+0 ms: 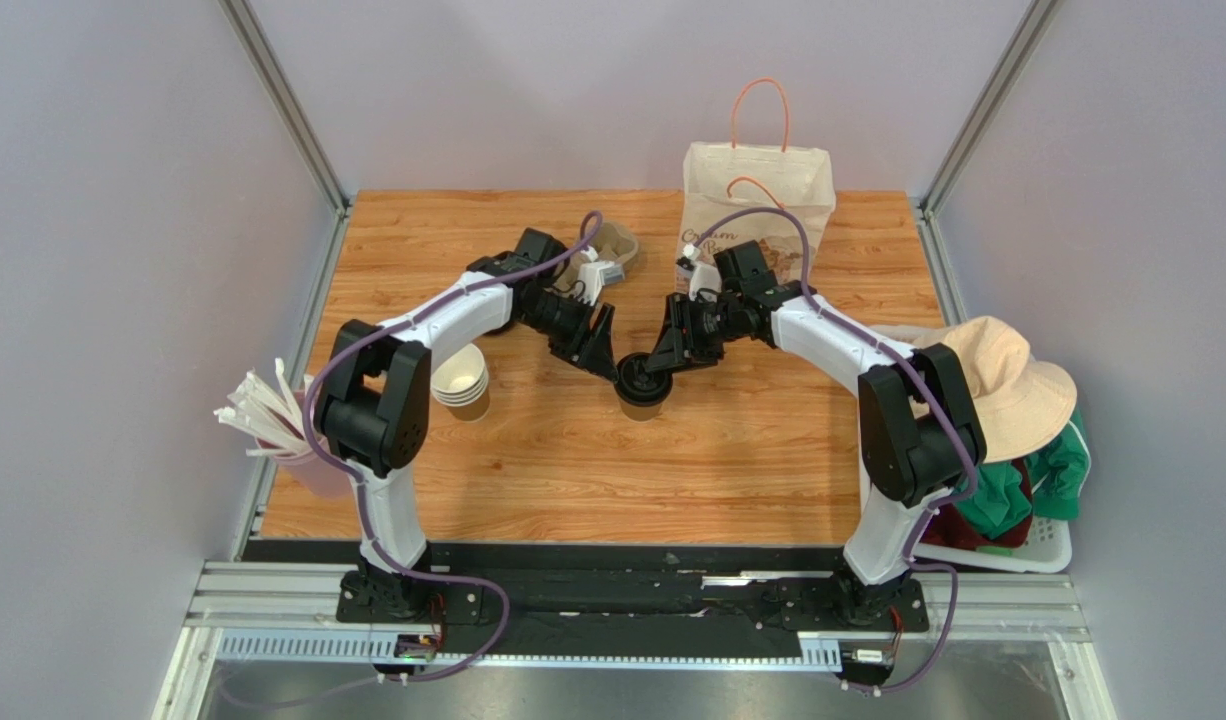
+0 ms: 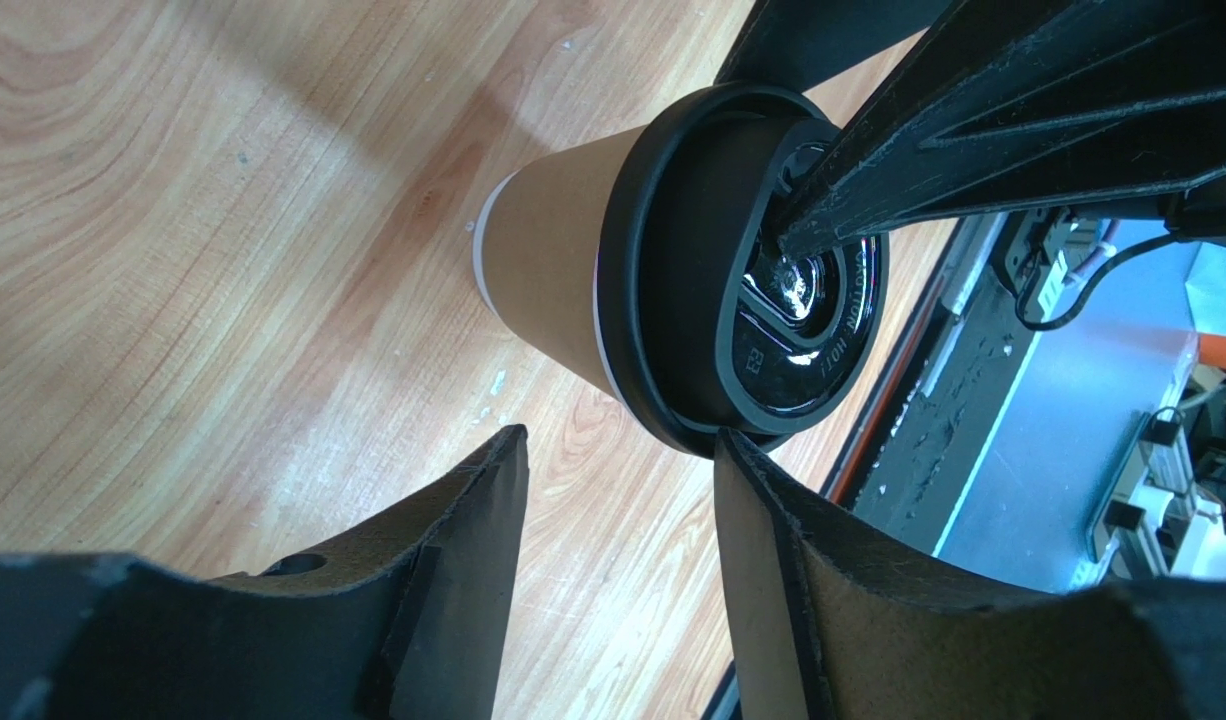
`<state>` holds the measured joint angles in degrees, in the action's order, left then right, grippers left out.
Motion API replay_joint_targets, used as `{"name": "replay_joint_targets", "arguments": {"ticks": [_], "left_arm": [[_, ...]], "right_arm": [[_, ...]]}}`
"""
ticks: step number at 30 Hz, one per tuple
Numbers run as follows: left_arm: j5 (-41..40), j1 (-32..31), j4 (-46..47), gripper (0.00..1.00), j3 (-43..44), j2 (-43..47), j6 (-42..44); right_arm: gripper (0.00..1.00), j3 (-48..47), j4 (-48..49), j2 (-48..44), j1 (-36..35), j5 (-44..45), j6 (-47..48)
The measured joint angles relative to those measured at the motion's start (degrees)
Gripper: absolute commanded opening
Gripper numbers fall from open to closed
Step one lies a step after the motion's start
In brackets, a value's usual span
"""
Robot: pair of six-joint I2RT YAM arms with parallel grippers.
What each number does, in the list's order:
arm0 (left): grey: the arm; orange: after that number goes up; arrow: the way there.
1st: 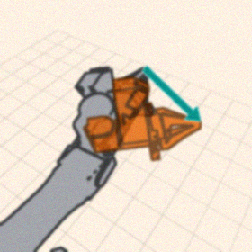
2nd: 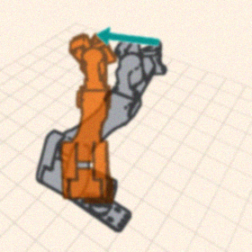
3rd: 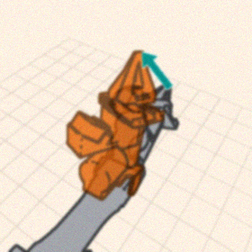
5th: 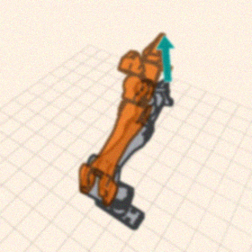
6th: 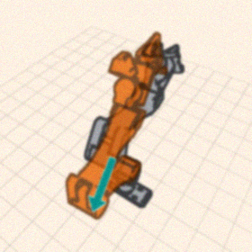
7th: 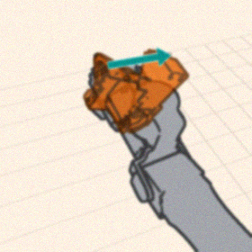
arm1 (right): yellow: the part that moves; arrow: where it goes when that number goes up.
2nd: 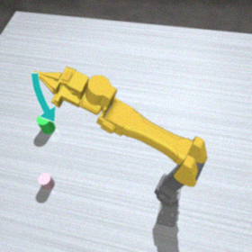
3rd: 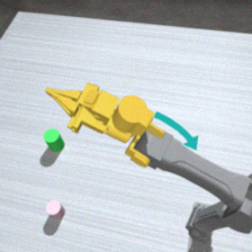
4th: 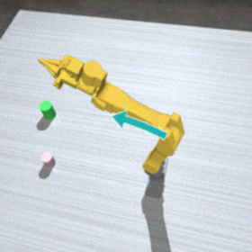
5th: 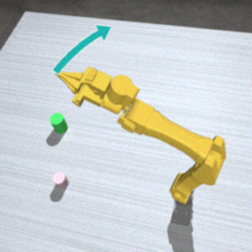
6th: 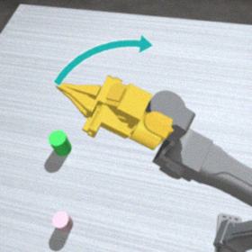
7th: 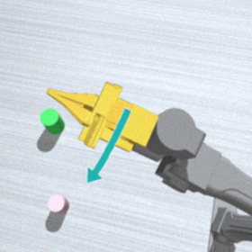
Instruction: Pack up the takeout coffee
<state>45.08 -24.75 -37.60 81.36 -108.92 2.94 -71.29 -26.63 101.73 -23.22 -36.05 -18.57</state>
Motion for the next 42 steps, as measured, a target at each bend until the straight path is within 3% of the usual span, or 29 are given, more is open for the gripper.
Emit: {"name": "replay_joint_targets", "arguments": {"ticks": [5, 9, 10, 24, 34, 42], "left_arm": [[0.87, -0.15, -0.17, 0.40, 0.15, -0.42, -0.42], [1.84, -0.50, -1.20, 0.04, 1.22, -1.18, -1.01], [1.90, -0.66, -1.64, 0.00, 1.60, -1.46, -1.25], [-9.40, -1.33, -4.15, 0.00, 1.16, -9.51, 0.85], [-0.87, 3.43, -2.23, 0.03, 1.33, -5.57, -0.11], [5.49, 4.07, -1.38, 0.03, 2.47, -4.46, -0.57]], "right_arm": [[0.24, 0.00, 0.00, 0.00, 0.00, 0.00, 0.02], [0.24, 0.00, 0.00, 0.00, 0.00, 0.04, 0.11], [0.24, 0.02, 0.02, 0.00, 0.00, 0.09, 0.15], [0.24, 0.02, 0.07, -0.04, 0.04, 0.44, 0.44], [0.25, -0.15, -0.50, 0.13, 0.04, -0.55, 2.32], [0.25, -9.55, -9.51, 6.64, 0.04, -6.91, 11.69]]}}
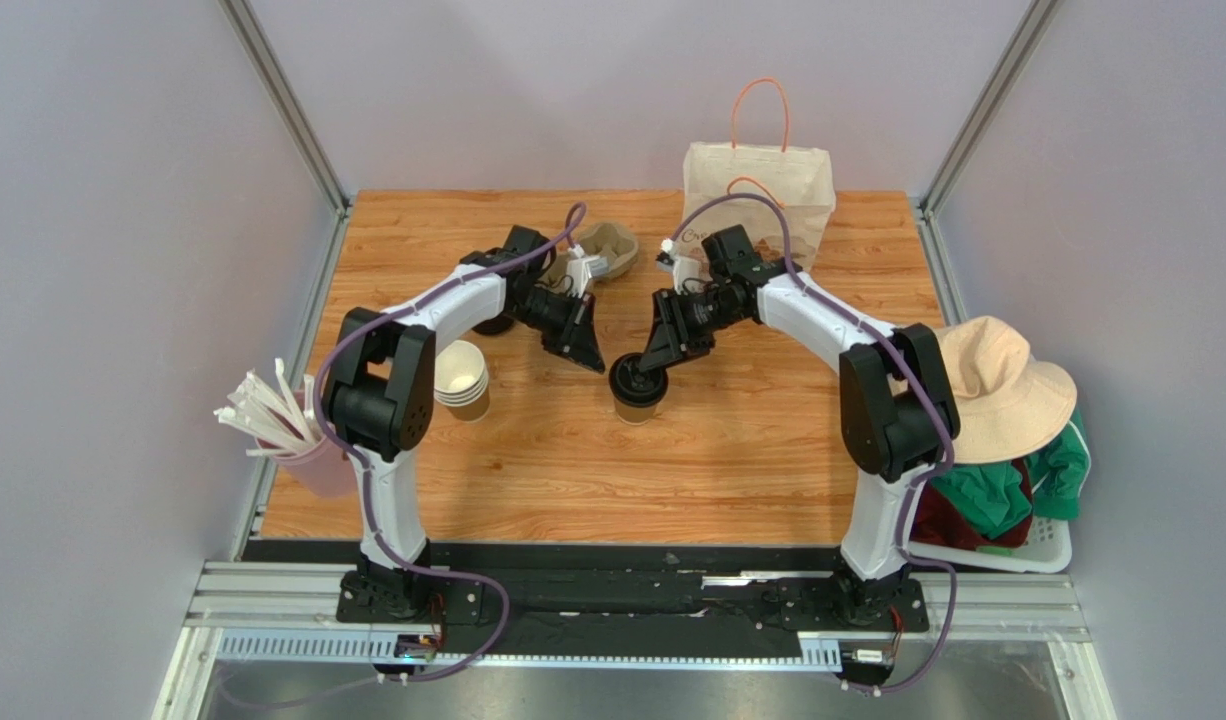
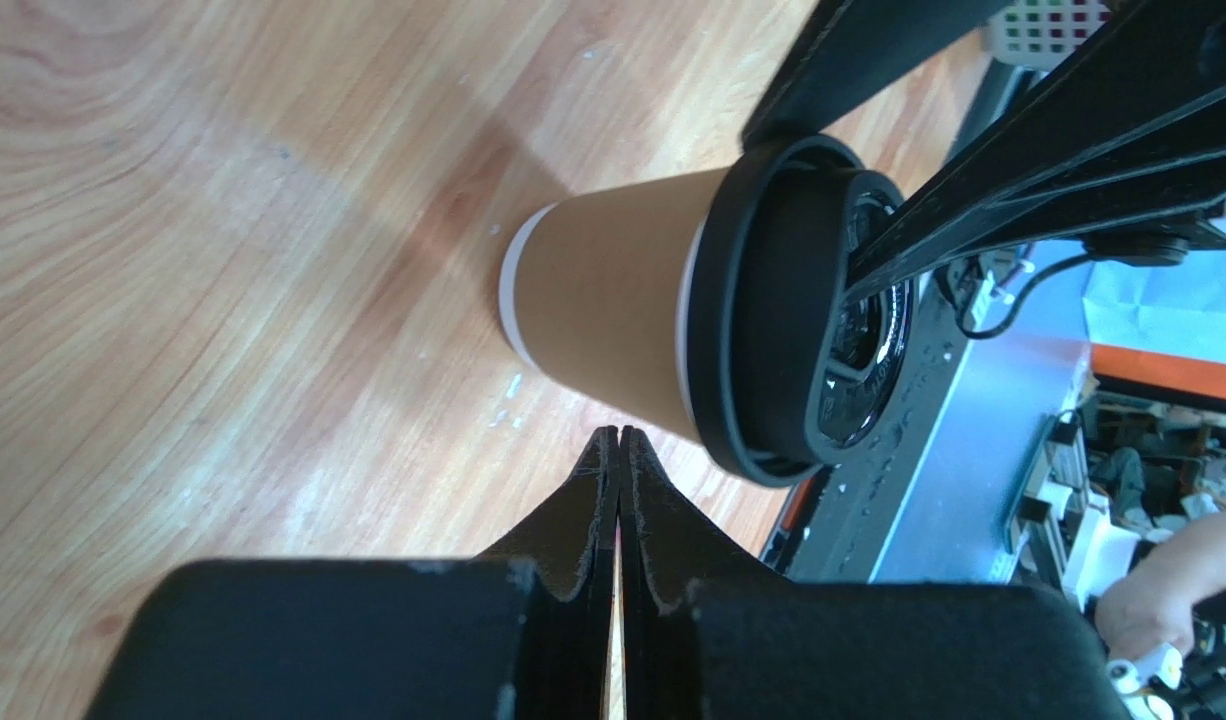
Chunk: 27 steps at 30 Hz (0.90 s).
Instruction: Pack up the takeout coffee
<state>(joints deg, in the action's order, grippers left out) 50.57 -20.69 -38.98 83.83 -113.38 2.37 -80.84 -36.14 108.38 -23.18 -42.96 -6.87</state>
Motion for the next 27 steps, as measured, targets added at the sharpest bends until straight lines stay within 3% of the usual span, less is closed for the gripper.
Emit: {"name": "replay_joint_targets", "arguments": {"ticks": [5, 27], "left_arm": [[1.88, -0.24, 0.31, 0.03, 0.00, 0.22, -0.20], [8.39, 0.48, 4.57, 0.00, -4.63, 3.26, -1.11]], "right_arm": [[0.26, -7.28, -7.32, 4.24, -0.07, -3.28, 8.11], [0.28, -16.26, -31.45, 5.86, -2.80, -1.86, 35.98]]}}
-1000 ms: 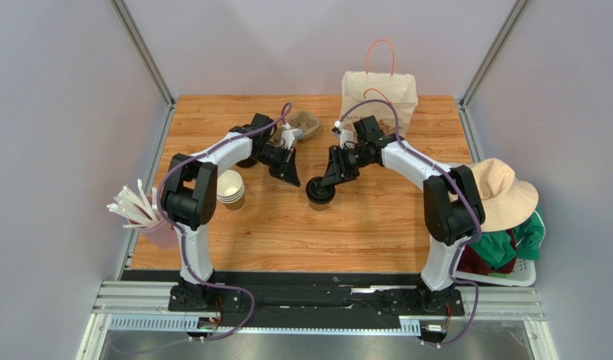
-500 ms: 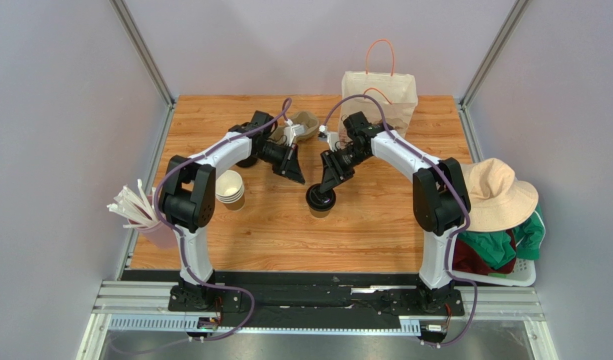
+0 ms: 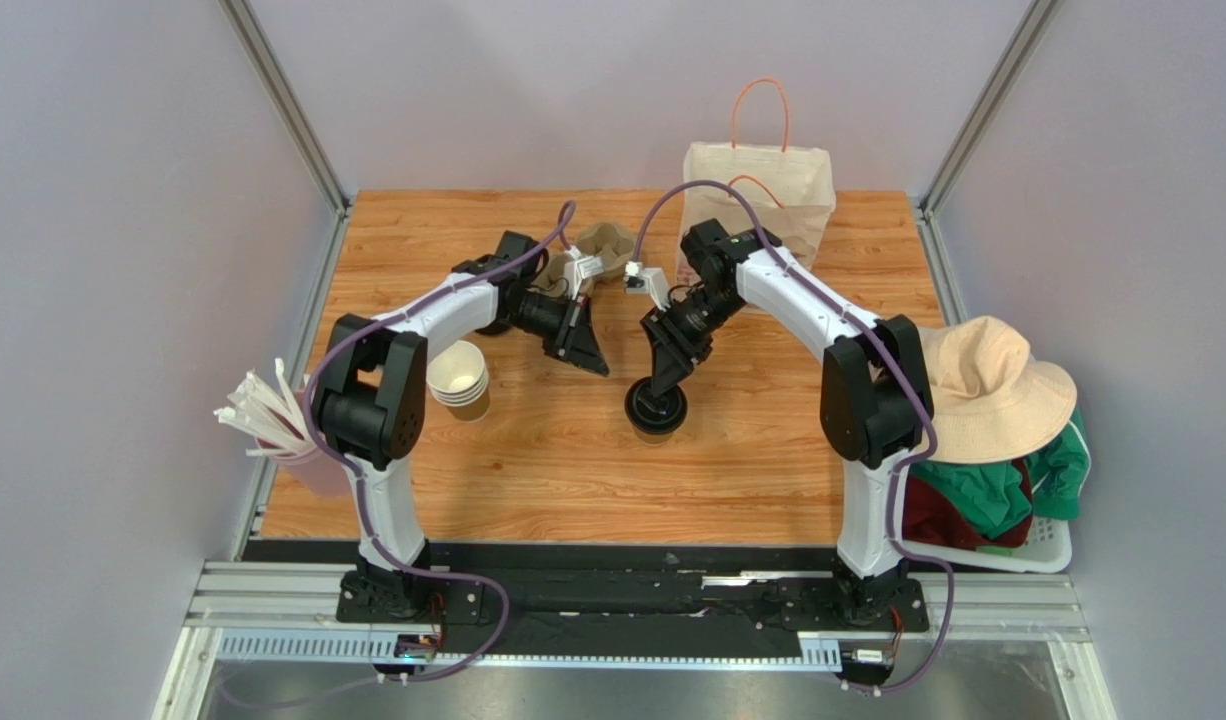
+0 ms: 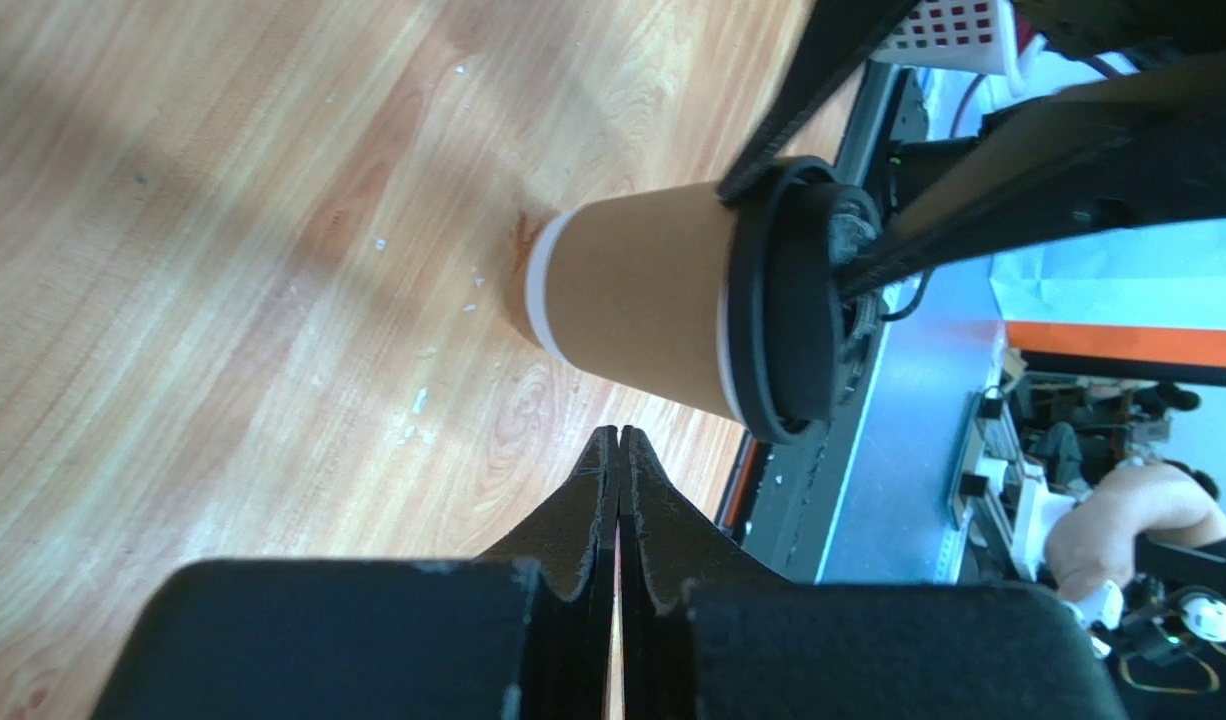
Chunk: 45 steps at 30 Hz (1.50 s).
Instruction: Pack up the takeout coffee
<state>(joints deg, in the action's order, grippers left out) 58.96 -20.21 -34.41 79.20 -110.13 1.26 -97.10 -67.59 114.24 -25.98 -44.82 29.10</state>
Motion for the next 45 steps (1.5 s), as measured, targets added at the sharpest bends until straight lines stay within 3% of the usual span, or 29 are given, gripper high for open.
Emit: {"name": "replay_joint_targets", "arguments": {"ticks": [16, 20, 26, 45], "left_arm": [[4.28, -4.90, 3.63, 0.01, -0.44, 0.00, -4.79], [4.24, -4.90, 3.82, 0.23, -0.57, 0.00, -5.05], [4.13, -4.98, 3.76, 0.43, -1.29, 0.00, -4.68], [3.19, -4.66, 5.75, 0.37, -4.48, 0.66, -2.40]], "right_arm": [[0.28, 1.81, 1.62, 1.64, -0.17, 0.66, -0.98], [0.28, 2.03, 2.16, 1.68, -0.15, 0.28, -1.36], [0.28, 2.27, 2.49, 1.68, -0.20, 0.15, -2.16], [0.27, 3.45, 2.86, 1.53, -0.09, -0.61, -3.65]]}}
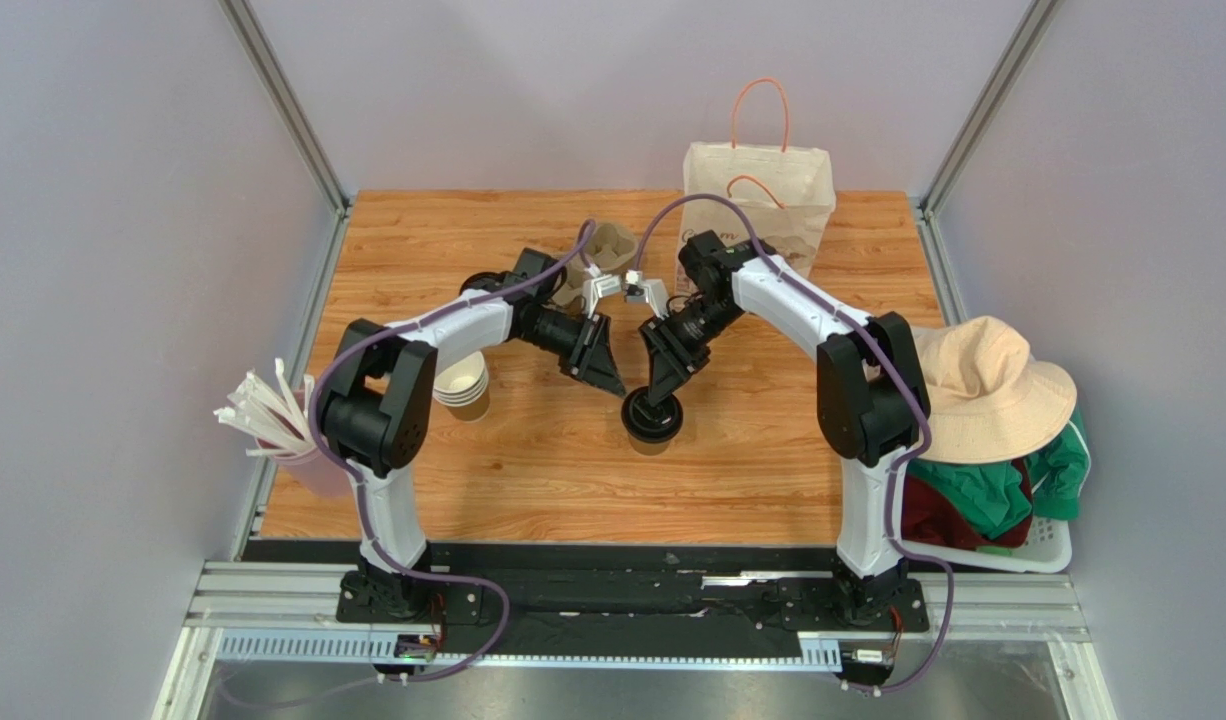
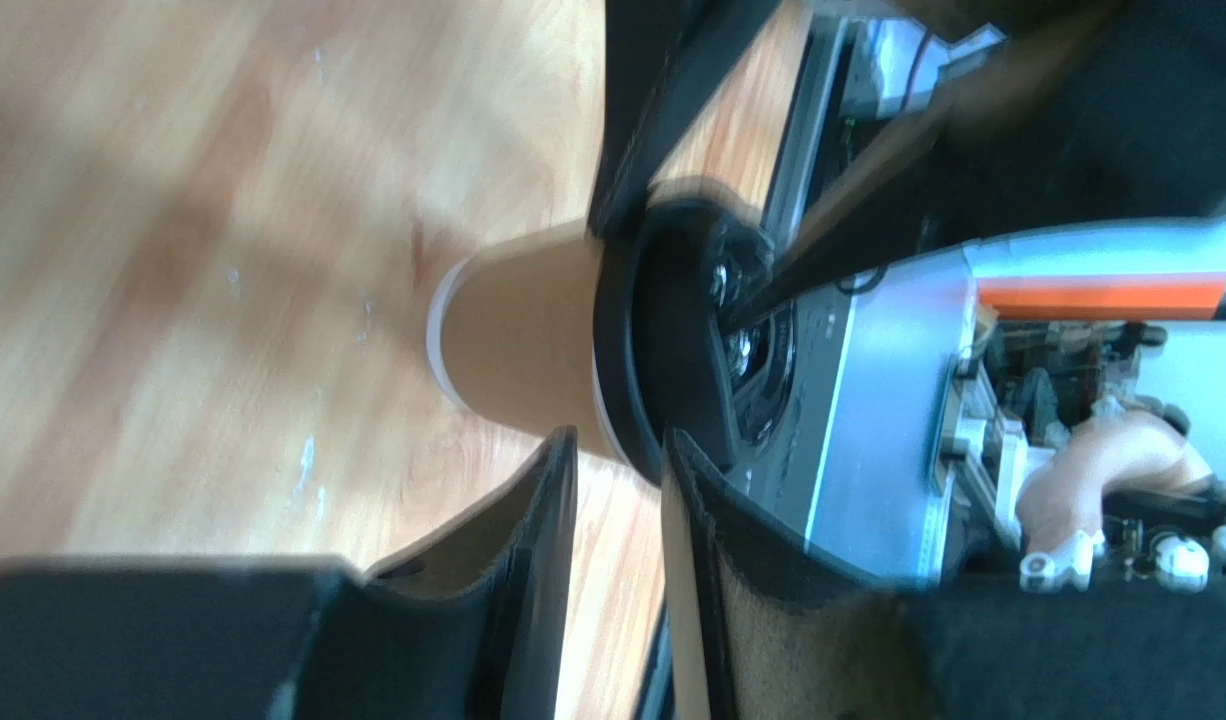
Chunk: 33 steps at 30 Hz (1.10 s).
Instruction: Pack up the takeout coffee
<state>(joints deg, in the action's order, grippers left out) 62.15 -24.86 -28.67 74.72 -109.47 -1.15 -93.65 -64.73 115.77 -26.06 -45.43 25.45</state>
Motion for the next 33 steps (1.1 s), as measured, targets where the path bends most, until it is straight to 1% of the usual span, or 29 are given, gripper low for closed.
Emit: {"name": "replay_joint_targets", "arguments": {"ticks": [4, 6, 17, 33], "left_arm": [[-0.81, -0.22, 0.02, 0.39, -4.24, 2.82, -0.33], [-1.07, -0.31, 0.02, 0.41, -4.50, 3.28, -0.48], [-1.20, -0.55, 2.60, 0.41, -4.50, 3.43, -3.56], [-2.54, -0.52, 3.63, 0.29, -5.14, 2.60, -4.66]], "right_arm": [[0.27, 0.35, 1.40, -0.09, 0.48, -0.59, -1.44], [0.27, 0.57, 2.08, -0.11, 0.76, -0.85, -2.08], [0.27, 2.29, 4.66, -1.11, 1.29, -1.27, -3.65], [0.27, 3.08, 5.99, -1.66, 1.40, -1.20, -4.66]]}}
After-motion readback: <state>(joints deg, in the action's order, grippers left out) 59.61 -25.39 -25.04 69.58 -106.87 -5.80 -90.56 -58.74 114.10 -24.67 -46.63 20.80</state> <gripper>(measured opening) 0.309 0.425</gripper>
